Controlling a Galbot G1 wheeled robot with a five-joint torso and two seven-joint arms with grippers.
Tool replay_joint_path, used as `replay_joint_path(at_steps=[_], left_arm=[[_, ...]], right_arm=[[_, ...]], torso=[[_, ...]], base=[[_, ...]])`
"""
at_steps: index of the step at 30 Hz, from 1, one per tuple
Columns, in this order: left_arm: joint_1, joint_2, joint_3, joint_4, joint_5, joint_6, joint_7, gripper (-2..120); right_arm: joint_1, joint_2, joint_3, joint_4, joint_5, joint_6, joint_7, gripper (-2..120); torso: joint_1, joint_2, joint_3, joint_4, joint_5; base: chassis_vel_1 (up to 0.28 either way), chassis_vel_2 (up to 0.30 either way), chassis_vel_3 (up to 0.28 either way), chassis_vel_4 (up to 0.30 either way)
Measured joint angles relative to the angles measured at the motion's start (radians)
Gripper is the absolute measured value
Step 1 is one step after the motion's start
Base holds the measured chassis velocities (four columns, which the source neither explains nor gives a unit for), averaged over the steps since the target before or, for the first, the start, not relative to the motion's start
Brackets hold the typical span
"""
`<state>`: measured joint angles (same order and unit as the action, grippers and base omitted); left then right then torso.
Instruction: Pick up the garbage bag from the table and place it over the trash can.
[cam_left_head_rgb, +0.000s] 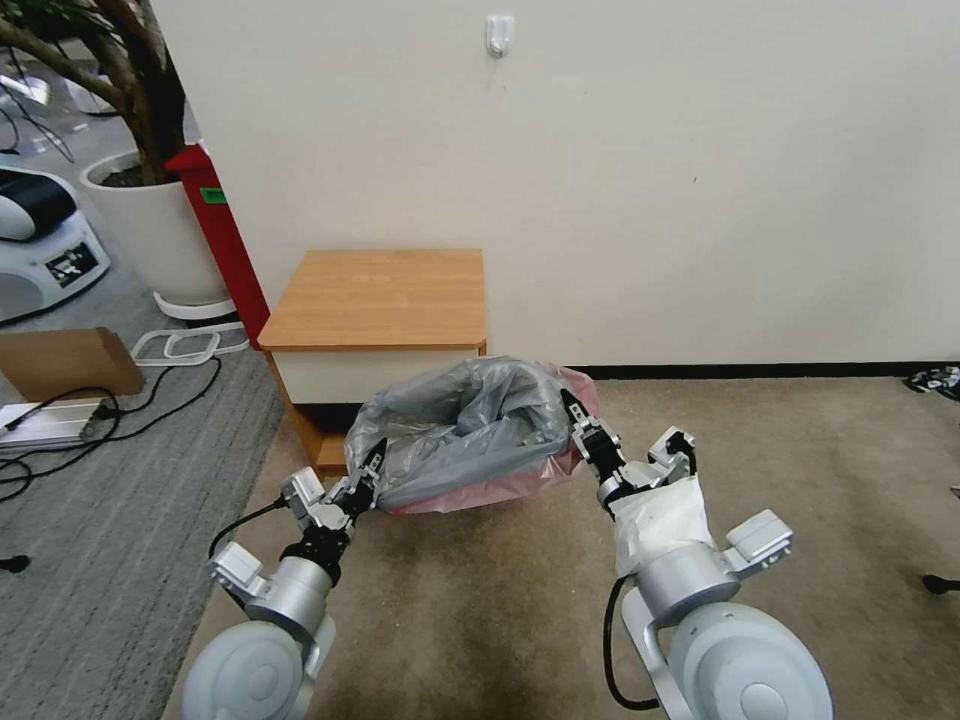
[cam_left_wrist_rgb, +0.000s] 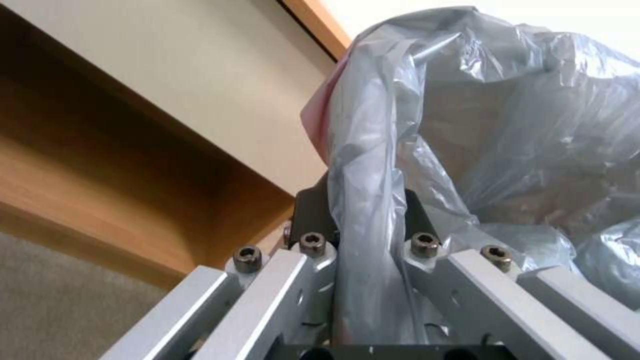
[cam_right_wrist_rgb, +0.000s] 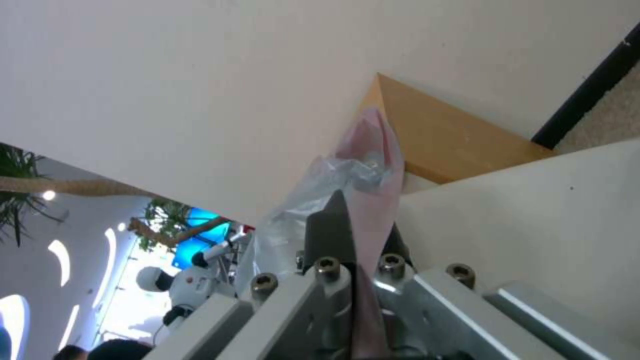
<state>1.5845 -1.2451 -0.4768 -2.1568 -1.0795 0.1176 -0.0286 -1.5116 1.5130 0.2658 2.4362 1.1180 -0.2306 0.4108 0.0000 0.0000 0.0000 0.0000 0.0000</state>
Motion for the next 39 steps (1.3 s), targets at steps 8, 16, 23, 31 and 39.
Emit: replay_joint_path(at_steps=[8, 16, 23, 31, 39], left_arm=[[0.002, -0.002, -0.004, -0.028, -0.083, 0.020, -0.010, 7], [0.005, 0.005, -0.030, -0.052, -0.212, 0.062, -0.052, 7], [0.017, 0.007, -0.029, -0.069, -0.213, 0.070, -0.053, 7], [0.023, 0.009, -0.034, -0.086, -0.212, 0.073, -0.054, 7], [-0.001, 0.018, -0.046, -0.081, -0.187, 0.052, -0.116, 7]], right_arm=[[-0.002, -0.007, 0.017, -0.035, -0.065, 0.006, -0.021, 0], [0.001, -0.049, 0.057, -0.064, -0.091, 0.036, -0.057, 0], [0.038, -0.065, 0.073, -0.132, -0.128, 0.039, -0.069, 0], [0.042, -0.065, 0.084, -0.177, -0.154, 0.040, -0.077, 0], [-0.015, -0.073, 0.073, -0.095, -0.148, 0.019, -0.079, 19]], torso=[[0.000, 0.000, 0.000, 0.0000, 0.0000], [0.000, 0.000, 0.000, 0.0000, 0.0000], [0.000, 0.000, 0.000, 0.0001, 0.0001], [0.000, 0.000, 0.000, 0.0001, 0.0001], [0.000, 0.000, 0.000, 0.0000, -0.0001]], base=[[0.000, 0.000, 0.000, 0.000], [0.000, 0.000, 0.000, 0.000], [0.000, 0.000, 0.000, 0.000], [0.000, 0.000, 0.000, 0.000], [0.000, 0.000, 0.000, 0.000]])
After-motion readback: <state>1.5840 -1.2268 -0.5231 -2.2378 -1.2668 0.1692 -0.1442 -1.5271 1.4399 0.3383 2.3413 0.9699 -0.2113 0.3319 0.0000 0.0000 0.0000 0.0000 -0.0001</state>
